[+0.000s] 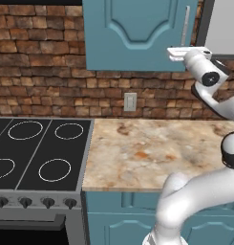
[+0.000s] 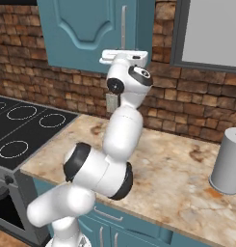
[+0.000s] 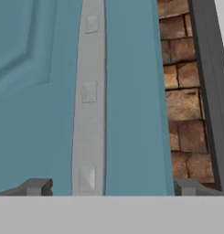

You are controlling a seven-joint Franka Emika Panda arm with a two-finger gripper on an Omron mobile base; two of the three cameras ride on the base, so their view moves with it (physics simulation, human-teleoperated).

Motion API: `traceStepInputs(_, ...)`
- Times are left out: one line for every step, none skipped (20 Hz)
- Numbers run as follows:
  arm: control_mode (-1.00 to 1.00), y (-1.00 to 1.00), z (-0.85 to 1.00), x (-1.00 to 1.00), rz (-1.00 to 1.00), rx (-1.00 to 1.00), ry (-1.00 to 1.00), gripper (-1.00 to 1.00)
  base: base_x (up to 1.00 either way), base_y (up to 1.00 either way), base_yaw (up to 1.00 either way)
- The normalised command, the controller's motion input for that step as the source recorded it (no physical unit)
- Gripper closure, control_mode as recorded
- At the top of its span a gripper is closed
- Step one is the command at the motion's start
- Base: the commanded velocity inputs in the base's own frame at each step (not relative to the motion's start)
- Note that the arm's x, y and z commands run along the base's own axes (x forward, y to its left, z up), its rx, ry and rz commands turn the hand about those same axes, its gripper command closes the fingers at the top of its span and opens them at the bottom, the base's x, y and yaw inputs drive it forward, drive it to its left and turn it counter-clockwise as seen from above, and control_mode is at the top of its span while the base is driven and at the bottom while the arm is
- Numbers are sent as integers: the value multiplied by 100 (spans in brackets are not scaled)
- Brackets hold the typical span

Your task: Pick up the dish brush and dish brush from the sink, and place them back in the cabinet, and close the cabinet door.

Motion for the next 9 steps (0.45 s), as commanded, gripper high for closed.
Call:
traceStepInputs(-100, 0, -9, 30, 0, 0, 0, -100, 0, 0, 0)
traceStepInputs(-100, 0, -9, 31, 0, 0, 0, -100, 0, 0, 0)
traceStepInputs(-100, 0, -8, 31, 0, 0, 0, -100, 0, 0, 0)
traceStepInputs(-100, 0, -7, 33, 0, 0, 0, -100, 0, 0, 0)
traceStepInputs(-100, 0, -6, 33, 0, 0, 0, -100, 0, 0, 0)
traceStepInputs(-100, 0, -6, 31, 0, 0, 0, -100, 0, 0, 0)
traceStepInputs(-100, 0, -5, 31, 0, 0, 0, -100, 0, 0, 0)
traceStepInputs(-100, 0, -5, 31, 0, 0, 0, -100, 0, 0, 0)
traceStepInputs(-100, 0, -4, 29, 0, 0, 0, -100, 0, 0, 0)
